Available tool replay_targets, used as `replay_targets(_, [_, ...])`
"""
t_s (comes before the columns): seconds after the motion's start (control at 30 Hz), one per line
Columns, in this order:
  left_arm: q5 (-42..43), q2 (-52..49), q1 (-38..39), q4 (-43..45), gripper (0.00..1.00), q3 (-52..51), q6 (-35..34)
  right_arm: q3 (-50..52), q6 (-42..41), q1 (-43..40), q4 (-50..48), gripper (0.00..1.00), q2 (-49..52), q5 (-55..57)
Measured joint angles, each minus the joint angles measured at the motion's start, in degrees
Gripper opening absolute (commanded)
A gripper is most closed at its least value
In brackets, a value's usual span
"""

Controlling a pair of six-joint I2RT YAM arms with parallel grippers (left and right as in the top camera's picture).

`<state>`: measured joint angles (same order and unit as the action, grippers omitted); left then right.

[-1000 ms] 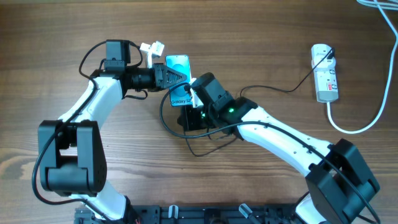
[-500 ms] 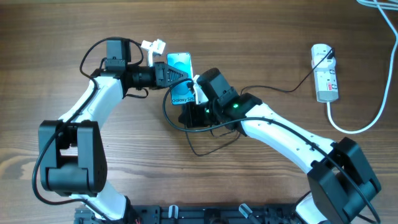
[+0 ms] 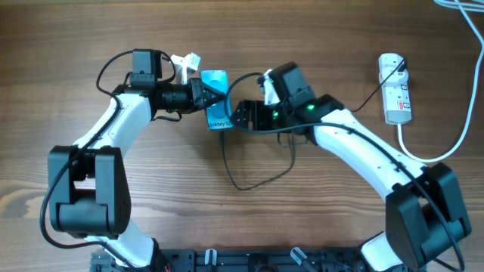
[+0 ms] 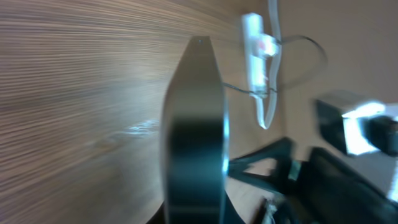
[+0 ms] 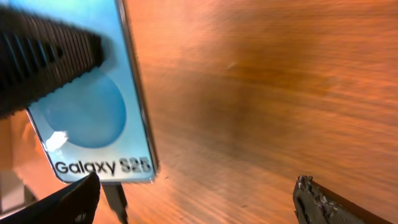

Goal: Plug charger to phone and switch on socket
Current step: 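Lower the plugged phone flat onto the table with both grippers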

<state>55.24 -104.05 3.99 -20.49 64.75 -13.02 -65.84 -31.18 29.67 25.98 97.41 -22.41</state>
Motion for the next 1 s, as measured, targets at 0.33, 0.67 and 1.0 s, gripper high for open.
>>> replay_targets(0.33, [-34.1,0.0,14.6,-4.1,0.04,0.0,-12.2,0.0,0.5,-1.6,2.1,1.0,0.0,17.8])
replay_targets(0.67, [-46.0,-1.0,19.7,-15.6,0.14,-0.2,-16.3,0.0,0.5,-1.6,1.9,1.0,0.0,18.9])
replay_targets(1.0, [-46.5,-3.0,19.6,-14.9,0.37,-0.2,-17.4,0.0,0.5,-1.6,1.9,1.0,0.0,18.9])
